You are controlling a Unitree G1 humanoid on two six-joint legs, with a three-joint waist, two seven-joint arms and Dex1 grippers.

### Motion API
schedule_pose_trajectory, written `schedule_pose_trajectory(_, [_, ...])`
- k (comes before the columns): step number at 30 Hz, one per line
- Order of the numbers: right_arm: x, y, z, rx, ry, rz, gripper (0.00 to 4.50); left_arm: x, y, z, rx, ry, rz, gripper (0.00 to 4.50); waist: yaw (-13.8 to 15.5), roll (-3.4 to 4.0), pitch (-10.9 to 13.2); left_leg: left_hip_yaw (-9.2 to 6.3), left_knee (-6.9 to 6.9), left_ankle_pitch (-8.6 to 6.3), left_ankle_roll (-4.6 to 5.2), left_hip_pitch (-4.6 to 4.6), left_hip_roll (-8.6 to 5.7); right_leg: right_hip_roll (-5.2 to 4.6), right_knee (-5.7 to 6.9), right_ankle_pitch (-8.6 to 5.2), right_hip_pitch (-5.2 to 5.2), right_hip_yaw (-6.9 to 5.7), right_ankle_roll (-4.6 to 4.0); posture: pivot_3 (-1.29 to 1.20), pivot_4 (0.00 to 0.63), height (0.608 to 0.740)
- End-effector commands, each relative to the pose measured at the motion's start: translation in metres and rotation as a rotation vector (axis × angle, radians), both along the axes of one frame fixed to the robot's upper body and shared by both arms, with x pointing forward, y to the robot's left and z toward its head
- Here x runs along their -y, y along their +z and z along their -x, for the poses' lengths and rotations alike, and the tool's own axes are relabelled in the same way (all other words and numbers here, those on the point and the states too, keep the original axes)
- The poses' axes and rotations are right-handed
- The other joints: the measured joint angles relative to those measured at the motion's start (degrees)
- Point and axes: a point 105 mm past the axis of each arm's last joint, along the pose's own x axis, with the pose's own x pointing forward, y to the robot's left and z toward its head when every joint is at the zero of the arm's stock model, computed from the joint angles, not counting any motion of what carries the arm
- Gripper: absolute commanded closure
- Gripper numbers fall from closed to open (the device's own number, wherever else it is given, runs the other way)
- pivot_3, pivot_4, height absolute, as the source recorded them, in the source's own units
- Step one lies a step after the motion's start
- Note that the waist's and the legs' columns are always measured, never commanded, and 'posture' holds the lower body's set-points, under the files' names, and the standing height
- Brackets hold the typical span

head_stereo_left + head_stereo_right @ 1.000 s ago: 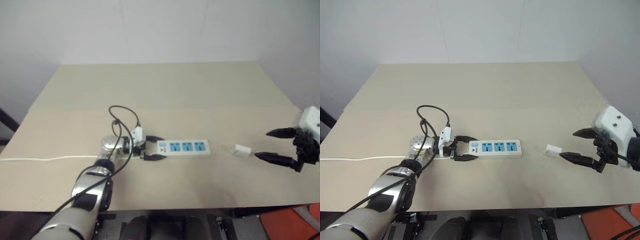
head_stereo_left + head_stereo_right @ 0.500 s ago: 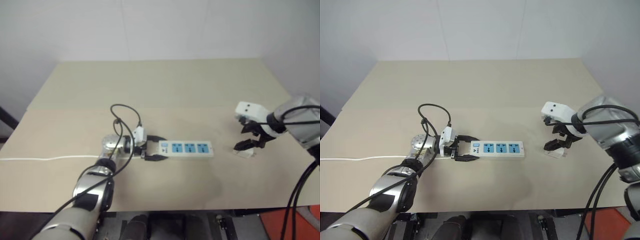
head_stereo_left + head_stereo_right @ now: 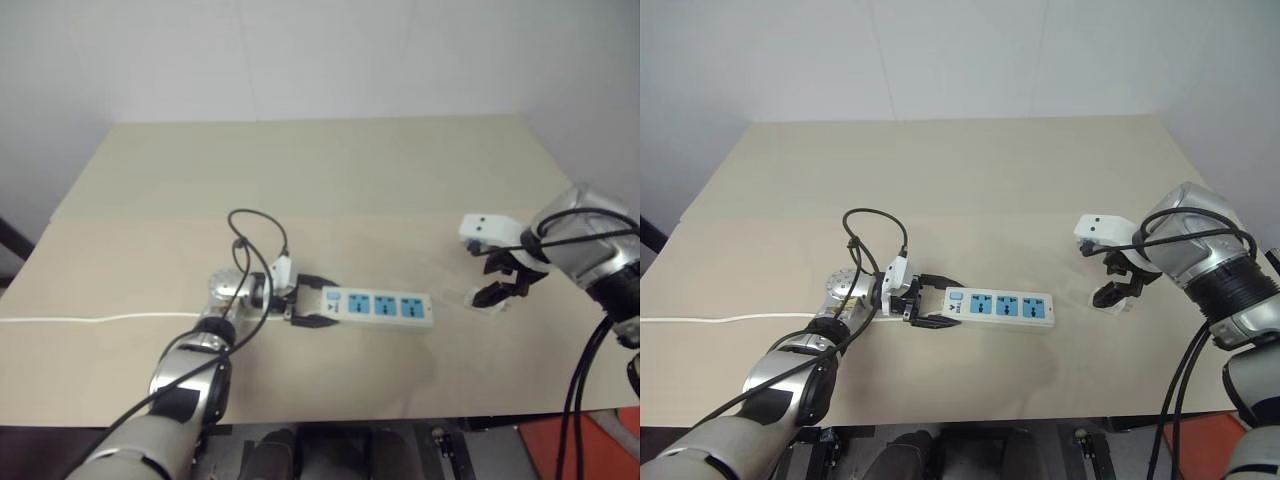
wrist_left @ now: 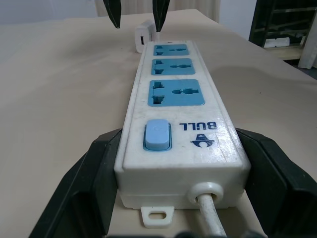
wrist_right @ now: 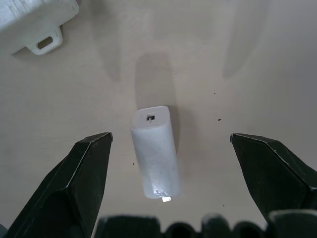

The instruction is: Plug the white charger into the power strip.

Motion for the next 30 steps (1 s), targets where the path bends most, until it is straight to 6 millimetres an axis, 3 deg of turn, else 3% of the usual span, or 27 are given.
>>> schedule_pose_trajectory(1, [0.004,0.002,-0.002,0.018,0.009,0.000,0.00,0.005,0.010,-0.003,0.030,-0.002,0.040,1.26,0.01,0.00,0.00,0.02,0.01,0.01,-0.01,-0.04,0.00,0.00,0.01,0.00,-0.06,0.01,0.00,0.00,0.150,0.740])
schedule_pose_trajectory(7, [0.013,-0.007,-0.006,0.014,-0.008,-0.001,0.00,0.004,0.011,-0.005,0.026,0.011,0.037,1.26,-0.17,0.00,0.00,0.08,0.04,0.03,-0.04,-0.13,-0.03,-0.05,0.45,0.01,-0.25,0.02,-0.01,0.00,0.150,0.740])
schedule_pose_trajectory(22, [0.009,-0.004,-0.016,0.026,-0.001,-0.027,0.00,-0.001,0.006,-0.004,0.015,0.020,0.013,1.26,-1.07,0.00,0.00,0.08,0.08,0.04,-0.06,-0.11,-0.02,-0.05,0.52,0.01,-0.24,0.01,-0.01,0.00,0.150,0.740])
schedule_pose_trajectory(30, [0.001,-0.008,-0.017,0.018,0.015,-0.042,2.58,-0.003,0.005,-0.004,0.017,0.027,0.010,1.26,-1.09,0.01,-0.01,0.08,0.09,0.05,-0.06,-0.11,-0.02,-0.05,0.55,0.01,-0.25,0.02,-0.01,0.00,0.150,0.740])
